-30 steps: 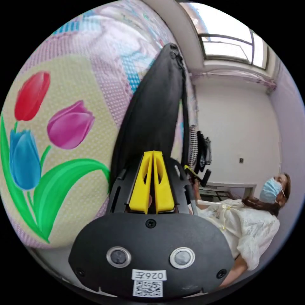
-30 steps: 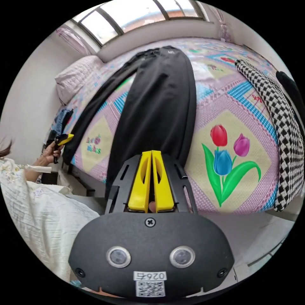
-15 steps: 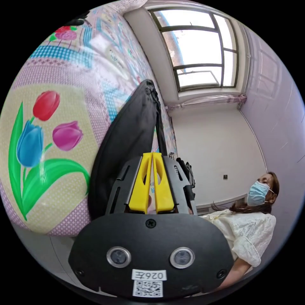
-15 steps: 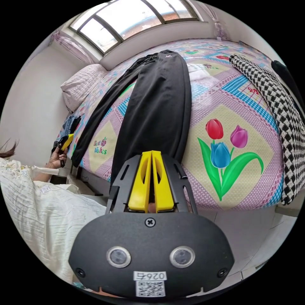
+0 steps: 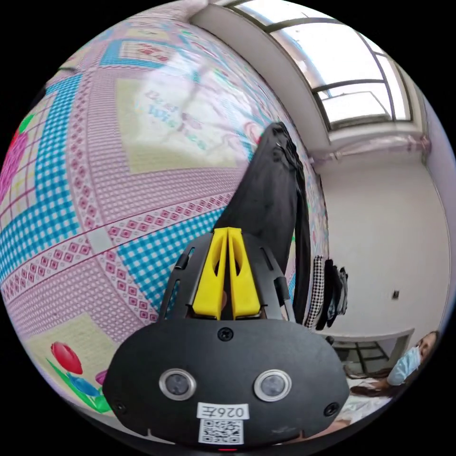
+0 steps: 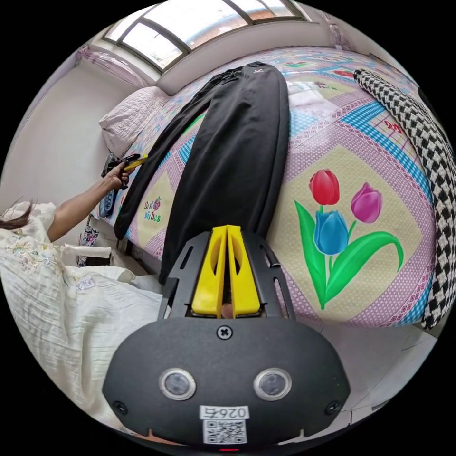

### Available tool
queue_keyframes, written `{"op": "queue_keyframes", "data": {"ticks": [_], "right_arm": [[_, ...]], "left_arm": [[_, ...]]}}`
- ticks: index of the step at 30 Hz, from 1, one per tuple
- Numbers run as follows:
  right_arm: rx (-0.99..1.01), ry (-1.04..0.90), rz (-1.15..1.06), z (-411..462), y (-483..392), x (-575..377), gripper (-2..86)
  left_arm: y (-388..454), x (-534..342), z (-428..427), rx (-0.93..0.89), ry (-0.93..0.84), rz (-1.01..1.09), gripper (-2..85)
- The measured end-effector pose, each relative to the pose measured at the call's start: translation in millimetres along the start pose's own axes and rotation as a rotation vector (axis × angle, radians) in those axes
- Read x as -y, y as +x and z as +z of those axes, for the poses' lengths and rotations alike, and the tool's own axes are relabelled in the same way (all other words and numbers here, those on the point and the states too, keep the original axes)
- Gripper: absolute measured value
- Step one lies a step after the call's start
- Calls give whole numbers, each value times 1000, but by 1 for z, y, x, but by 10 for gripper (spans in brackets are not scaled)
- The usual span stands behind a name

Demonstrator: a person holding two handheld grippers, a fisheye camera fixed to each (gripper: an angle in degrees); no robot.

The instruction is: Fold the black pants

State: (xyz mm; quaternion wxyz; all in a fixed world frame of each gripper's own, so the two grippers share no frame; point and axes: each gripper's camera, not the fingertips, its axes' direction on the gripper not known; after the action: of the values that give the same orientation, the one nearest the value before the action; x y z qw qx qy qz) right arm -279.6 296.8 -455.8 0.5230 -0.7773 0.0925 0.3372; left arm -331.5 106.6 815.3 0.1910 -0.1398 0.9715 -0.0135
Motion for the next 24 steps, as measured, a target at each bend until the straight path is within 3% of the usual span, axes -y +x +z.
{"op": "queue_keyframes", "data": {"ticks": [2,4,12,15,17,24], "right_arm": [[7,-1,12,-5,2,-3,-9],[16,23,24,-14,2,-2,-9],[24,159,-51,-31,-31,71,-9],[5,141,-97,-12,-48,105,-9],[2,123,-108,1,-57,121,-9],[-91,158,-120,4,-72,160,-9]], "left_arm": [[-12,-9,-17,15,58,-85,-10],[-4,-18,-30,86,98,-35,-10],[54,22,11,-141,68,215,-10],[76,52,51,-76,-18,303,-10],[71,71,75,82,-133,371,-10],[6,76,34,-84,50,158,-10]]}}
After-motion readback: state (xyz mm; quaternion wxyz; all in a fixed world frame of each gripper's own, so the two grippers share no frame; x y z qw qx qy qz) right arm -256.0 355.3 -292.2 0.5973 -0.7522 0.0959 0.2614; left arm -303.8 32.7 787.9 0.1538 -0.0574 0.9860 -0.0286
